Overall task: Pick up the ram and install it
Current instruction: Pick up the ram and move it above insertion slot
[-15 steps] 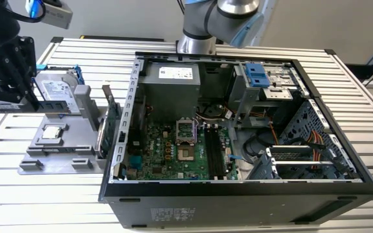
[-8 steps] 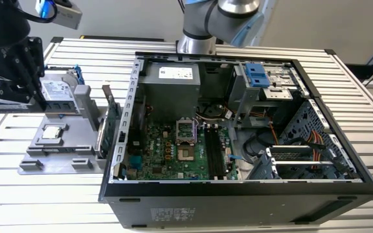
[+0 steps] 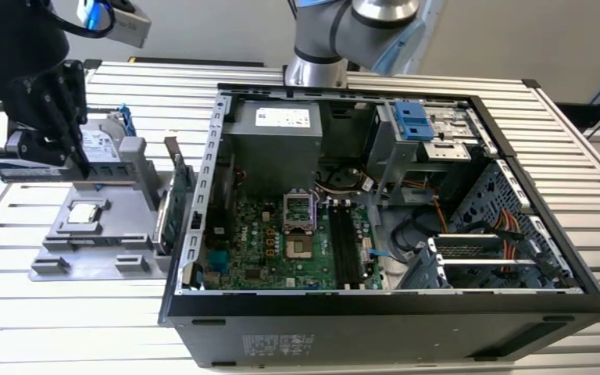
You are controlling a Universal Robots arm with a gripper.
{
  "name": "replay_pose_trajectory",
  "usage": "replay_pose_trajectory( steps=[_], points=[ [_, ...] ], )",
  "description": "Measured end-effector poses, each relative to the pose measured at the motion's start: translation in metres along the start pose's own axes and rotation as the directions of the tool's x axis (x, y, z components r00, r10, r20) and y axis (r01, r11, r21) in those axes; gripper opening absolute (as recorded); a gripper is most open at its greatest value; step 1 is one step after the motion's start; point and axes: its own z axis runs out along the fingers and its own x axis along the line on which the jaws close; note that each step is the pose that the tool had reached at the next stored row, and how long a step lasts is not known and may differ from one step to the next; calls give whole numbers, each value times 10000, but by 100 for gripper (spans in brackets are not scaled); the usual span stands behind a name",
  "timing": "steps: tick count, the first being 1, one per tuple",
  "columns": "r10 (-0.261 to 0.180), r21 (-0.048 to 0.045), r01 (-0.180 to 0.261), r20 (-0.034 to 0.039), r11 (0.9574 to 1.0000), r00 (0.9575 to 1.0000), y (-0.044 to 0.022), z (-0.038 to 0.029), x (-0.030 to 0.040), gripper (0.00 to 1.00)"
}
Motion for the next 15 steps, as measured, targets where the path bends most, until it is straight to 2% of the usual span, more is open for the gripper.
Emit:
replay_pose_trajectory(
  steps=[15],
  points=[
    [0,0,0,-2,10000,10000,-256,-8,2,0]
  ],
)
